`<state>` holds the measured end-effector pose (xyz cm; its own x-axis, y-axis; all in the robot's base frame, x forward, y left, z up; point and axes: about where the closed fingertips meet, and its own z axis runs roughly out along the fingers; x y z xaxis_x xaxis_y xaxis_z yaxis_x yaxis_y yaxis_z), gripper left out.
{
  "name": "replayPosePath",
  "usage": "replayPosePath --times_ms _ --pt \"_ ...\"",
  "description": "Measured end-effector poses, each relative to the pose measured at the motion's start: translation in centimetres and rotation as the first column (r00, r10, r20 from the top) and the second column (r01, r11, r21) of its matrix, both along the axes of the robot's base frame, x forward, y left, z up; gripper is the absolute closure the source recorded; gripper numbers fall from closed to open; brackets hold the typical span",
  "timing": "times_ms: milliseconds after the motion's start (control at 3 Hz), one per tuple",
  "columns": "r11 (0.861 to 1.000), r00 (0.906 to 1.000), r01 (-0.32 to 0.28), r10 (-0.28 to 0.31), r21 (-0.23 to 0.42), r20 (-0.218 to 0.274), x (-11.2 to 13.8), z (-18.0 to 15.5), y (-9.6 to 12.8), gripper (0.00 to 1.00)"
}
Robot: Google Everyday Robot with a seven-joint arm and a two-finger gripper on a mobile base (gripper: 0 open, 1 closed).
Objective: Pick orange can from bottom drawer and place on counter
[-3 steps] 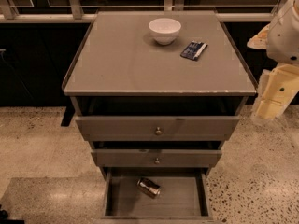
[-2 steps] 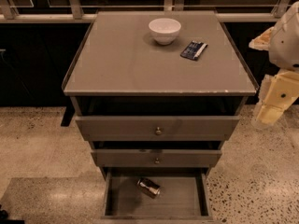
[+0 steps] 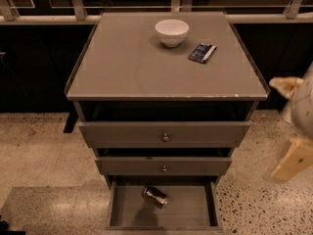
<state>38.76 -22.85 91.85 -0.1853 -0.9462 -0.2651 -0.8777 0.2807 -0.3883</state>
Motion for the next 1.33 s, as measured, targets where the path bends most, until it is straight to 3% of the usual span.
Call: replayPosePath --times_ms 333,667,1000,1333 --pt "0.999 0.9991 0.043 -0.042 -0.027 0.007 -1.1 -6.2 -0.6 0.0" --pt "0.998 0.9986 0.052 -0.051 -0.029 0.009 -1.5 -9.0 -0.8 0.0" --pt "0.997 0.9974 0.068 -0.067 -0.033 0.026 -1.6 -9.1 -0.7 0.0" --pt "0.997 0.9951 0.078 -0.078 -0.002 0.06 -3.9 -11.4 0.2 0.0"
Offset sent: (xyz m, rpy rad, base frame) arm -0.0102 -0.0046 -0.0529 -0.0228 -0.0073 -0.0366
